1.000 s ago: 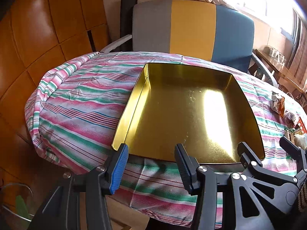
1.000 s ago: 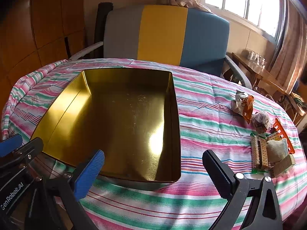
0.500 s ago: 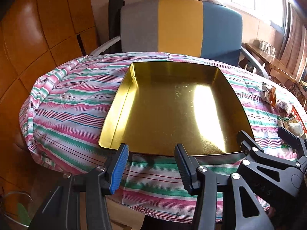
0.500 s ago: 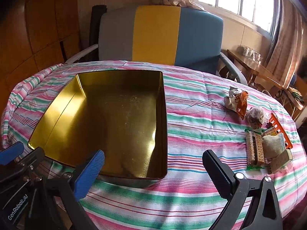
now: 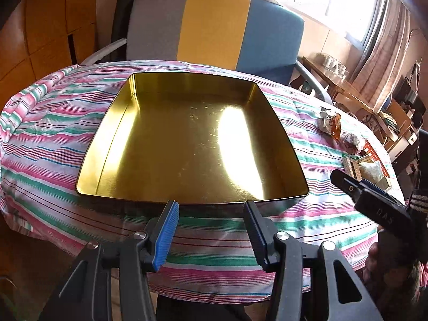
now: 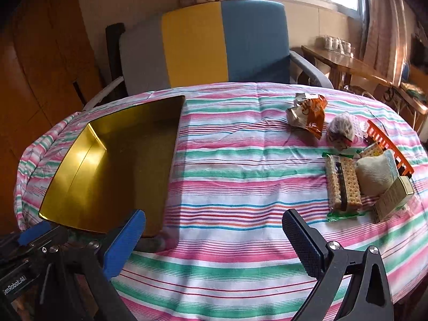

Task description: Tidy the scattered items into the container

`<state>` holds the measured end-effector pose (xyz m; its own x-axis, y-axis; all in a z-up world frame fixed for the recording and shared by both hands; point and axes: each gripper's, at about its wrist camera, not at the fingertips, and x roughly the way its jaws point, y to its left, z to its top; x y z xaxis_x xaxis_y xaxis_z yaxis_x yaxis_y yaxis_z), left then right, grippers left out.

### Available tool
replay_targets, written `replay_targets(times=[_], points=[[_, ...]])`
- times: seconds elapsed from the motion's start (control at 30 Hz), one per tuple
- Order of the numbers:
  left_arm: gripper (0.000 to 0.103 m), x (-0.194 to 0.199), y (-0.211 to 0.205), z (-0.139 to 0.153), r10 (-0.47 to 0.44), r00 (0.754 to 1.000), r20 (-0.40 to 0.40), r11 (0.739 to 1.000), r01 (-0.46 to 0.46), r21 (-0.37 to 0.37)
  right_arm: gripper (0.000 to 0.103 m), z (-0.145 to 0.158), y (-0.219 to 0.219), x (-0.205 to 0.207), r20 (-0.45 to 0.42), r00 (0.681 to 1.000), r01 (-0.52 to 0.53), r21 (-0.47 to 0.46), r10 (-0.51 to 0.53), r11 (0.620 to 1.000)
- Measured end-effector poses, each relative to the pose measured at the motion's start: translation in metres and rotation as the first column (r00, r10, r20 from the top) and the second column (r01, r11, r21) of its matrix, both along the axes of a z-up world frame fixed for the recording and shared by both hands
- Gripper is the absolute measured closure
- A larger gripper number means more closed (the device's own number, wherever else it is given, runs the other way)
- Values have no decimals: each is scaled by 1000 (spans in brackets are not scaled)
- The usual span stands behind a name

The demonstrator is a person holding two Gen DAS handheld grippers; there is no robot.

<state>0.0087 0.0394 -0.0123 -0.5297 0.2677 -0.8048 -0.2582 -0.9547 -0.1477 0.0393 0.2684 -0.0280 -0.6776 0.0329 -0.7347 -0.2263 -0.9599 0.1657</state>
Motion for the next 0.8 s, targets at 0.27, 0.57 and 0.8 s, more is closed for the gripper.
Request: replay_targets(times=[0.27,0.57,0.8], points=[[52,3,22,0,-88,996,-15,995,87,-41,0,12,117,51,-58,975,205,-144,-215,968],[52,16,78,-1,-296,955,-1,954,296,-48,0,16,212,54,-92,953,255,-280,-290,926],[52,32,127,-11,-466,884,28,881,467,-83,0,14,260,27,-81,956,239,-351,-283,906]])
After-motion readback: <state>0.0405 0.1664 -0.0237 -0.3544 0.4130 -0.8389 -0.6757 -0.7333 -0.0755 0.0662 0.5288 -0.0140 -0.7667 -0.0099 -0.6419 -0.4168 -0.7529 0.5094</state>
